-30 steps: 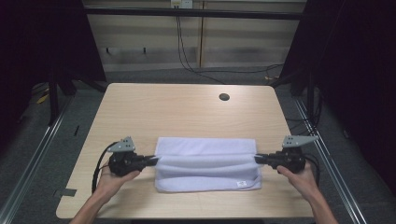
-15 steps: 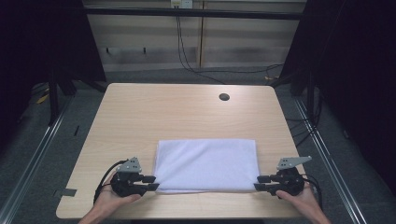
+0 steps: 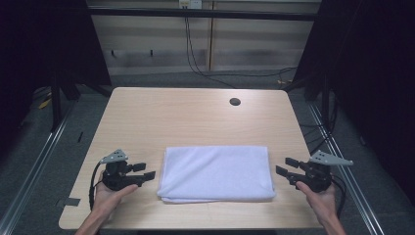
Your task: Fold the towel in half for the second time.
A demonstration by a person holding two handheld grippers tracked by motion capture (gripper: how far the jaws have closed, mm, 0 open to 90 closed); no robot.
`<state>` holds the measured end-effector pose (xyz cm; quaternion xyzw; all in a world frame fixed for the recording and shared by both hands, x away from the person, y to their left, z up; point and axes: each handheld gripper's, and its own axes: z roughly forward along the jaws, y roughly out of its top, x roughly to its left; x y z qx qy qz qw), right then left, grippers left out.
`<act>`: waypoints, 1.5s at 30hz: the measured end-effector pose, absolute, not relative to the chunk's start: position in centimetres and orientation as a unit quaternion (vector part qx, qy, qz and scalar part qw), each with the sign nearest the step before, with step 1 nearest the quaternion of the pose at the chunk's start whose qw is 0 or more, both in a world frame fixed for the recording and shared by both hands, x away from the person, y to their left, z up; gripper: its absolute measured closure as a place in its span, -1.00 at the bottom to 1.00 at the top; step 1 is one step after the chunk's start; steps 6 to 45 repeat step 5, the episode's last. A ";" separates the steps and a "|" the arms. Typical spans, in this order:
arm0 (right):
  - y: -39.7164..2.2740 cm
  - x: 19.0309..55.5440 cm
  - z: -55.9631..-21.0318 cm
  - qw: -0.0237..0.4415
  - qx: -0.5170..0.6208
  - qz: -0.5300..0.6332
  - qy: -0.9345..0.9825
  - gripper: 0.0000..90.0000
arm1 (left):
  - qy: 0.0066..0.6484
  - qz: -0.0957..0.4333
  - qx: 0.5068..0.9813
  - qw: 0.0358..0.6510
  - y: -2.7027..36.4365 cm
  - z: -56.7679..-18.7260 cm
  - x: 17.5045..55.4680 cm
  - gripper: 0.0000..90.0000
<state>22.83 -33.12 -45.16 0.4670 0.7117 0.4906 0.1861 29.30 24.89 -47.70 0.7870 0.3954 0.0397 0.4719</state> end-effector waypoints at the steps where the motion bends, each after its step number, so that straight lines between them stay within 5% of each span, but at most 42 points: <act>1: -33.3 22.7 -45.5 0.192 0.474 0.493 0.704 -0.16 | 0.397 0.040 0.786 0.472 25.2 -47.8 29.2 -0.16; 5: -33.3 22.1 -47.1 0.188 0.489 0.460 0.717 -0.25 | 0.400 0.051 0.789 0.464 25.5 -47.8 28.6 -0.31; 45: -33.3 22.1 -47.1 0.188 0.489 0.460 0.717 -0.25 | 0.400 0.051 0.789 0.464 25.5 -47.8 28.6 -0.31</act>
